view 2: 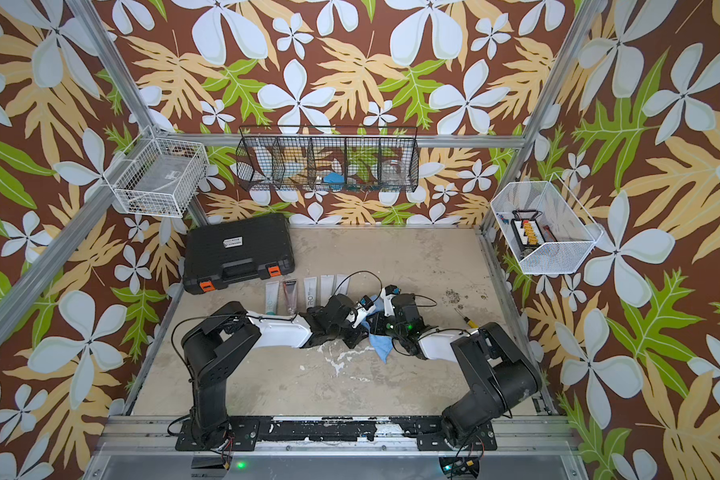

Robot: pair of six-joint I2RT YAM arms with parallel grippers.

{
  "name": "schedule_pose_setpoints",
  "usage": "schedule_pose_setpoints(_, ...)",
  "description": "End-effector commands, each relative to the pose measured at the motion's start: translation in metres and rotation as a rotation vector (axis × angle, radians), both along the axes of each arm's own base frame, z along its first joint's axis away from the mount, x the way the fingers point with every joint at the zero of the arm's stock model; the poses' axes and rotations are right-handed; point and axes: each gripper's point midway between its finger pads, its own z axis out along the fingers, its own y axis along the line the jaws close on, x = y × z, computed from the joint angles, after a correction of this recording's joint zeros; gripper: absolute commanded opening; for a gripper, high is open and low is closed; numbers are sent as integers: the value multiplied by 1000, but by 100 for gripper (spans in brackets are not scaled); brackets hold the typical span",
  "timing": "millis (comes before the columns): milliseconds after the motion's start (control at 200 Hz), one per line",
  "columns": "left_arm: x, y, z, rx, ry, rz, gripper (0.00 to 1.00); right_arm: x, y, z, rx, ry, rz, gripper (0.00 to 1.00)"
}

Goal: Wipe the surface of the toothpaste tube
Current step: Wipe the dirt from the toothpaste tube.

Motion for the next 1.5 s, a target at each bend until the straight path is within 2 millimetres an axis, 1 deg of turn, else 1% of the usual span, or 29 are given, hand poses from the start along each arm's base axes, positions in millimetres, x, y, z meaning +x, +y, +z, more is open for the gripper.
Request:
schedule_pose_setpoints(0, 11, 1, 5, -12, -47, 29, 18, -28, 9, -16, 42, 141, 59, 0)
schedule_pose_setpoints(100, 10, 1, 6, -11, -50, 27, 18, -24, -1, -26, -45, 148, 40, 0)
schedule_pose_setpoints(205, 10, 3, 6, -6, -53, 27, 18, -19, -12, -26, -60, 138, 25, 0)
schedule_pose_setpoints(325, 10, 5, 7, -1, -57, 30, 18, -10, -39, -28, -95, 122, -34, 0)
schedule_pose_setpoints(505, 8, 8, 10, -2, -63, 25, 18, 9, -86, -33, -158, 125, -138, 0)
schedule_pose_setpoints(570, 8, 8, 11, -2, -63, 23, 18, 15, -98, -32, -166, 117, -165, 0)
schedule_pose_setpoints(636, 9, 9, 12, -1, -66, 29, 18, 20, -101, -29, -175, 105, -177, 0)
schedule_pose_setpoints(751, 9, 8, 13, -3, -67, 26, 18, 27, -97, -23, -148, 91, -171, 0)
schedule_pose_setpoints(841, 8, 7, 13, -5, -63, 23, 18, 28, -95, -20, -141, 86, -165, 0)
schedule_pose_setpoints(941, 9, 7, 13, -7, -64, 24, 18, 25, -90, -19, -137, 85, -152, 0)
schedule_pose_setpoints(996, 9, 5, 14, -10, -66, 20, 18, 21, -84, -18, -136, 83, -136, 0)
schedule_pose_setpoints(1091, 9, 4, 13, -12, -64, 18, 18, 14, -66, -15, -127, 80, -97, 0)
schedule_pose_setpoints(1346, 10, 3, 11, -12, -63, 19, 18, -13, 1, 1, -42, 73, 40, 0)
schedule_pose_setpoints(1451, 11, 4, 12, -10, -67, 24, 18, -20, 18, 9, 24, 66, 72, 0)
schedule_pose_setpoints(1496, 11, 4, 11, -8, -68, 27, 18, -21, 20, 12, 53, 63, 70, 0)
